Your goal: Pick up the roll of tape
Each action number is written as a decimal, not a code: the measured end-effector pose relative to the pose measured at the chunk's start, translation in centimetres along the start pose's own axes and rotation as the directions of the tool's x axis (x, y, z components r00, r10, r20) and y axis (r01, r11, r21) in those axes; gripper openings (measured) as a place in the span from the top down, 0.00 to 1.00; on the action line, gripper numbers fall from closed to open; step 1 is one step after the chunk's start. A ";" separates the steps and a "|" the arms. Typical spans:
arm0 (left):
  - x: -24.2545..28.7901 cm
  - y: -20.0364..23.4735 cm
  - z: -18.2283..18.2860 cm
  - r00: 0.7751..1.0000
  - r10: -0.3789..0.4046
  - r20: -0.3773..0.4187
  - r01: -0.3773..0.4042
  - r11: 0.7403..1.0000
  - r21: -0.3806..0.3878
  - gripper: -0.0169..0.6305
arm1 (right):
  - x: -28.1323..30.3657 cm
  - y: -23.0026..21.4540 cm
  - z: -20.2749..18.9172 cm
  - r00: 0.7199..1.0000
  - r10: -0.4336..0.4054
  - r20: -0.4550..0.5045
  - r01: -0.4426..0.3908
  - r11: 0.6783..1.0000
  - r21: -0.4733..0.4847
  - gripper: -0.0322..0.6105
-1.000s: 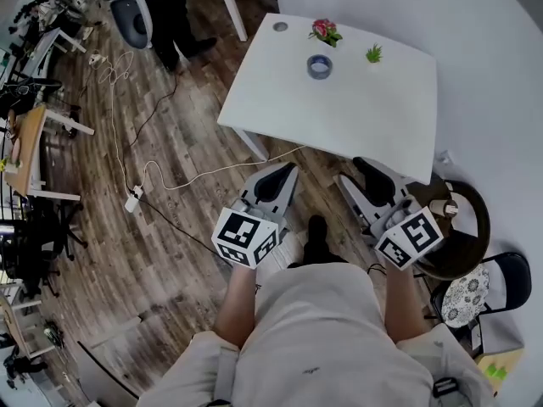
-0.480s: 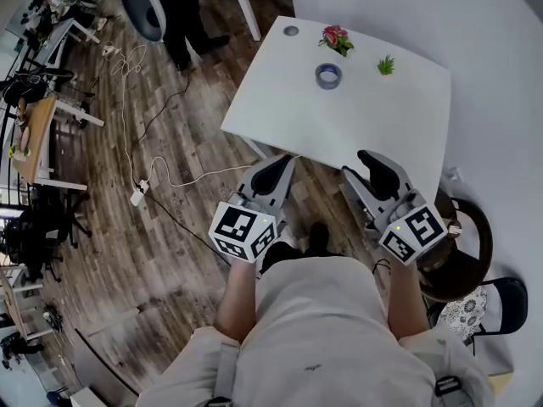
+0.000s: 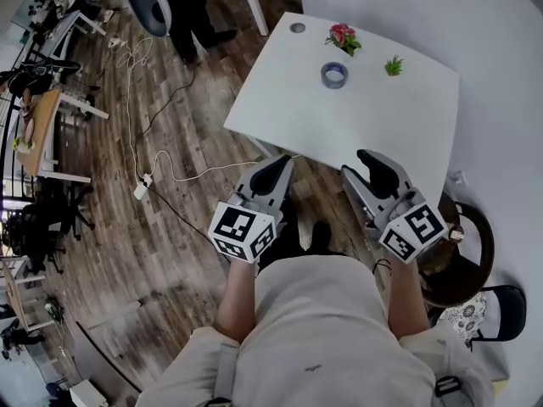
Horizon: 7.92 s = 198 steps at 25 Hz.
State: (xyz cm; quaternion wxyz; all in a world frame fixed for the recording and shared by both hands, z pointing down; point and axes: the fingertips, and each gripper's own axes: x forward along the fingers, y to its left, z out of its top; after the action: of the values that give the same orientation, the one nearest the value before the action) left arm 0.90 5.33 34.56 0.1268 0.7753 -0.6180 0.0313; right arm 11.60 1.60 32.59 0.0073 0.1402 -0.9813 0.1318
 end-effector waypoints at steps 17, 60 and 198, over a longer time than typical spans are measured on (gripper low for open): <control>7.6 5.0 2.3 0.994 -0.110 -0.005 0.110 0.994 -0.004 0.94 | 5.7 -5.0 1.7 0.997 -0.079 -0.017 0.079 0.997 -0.021 0.65; 25.4 21.0 5.9 0.893 -0.443 -0.079 0.439 0.896 -0.072 0.94 | 25.0 -23.3 -7.1 0.793 -0.414 -0.446 0.355 0.910 -0.214 0.61; 17.3 10.6 0.4 0.910 -0.391 -0.137 0.381 0.920 -0.096 0.94 | 19.0 -21.1 -12.5 0.679 -0.477 -0.557 0.169 0.841 -0.514 0.88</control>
State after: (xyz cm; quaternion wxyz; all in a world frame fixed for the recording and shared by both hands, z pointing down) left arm -5.29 -13.41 39.39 0.2037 0.8726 -0.4417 0.0443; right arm -1.07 -19.87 51.04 0.4110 0.2542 -0.8743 -0.0459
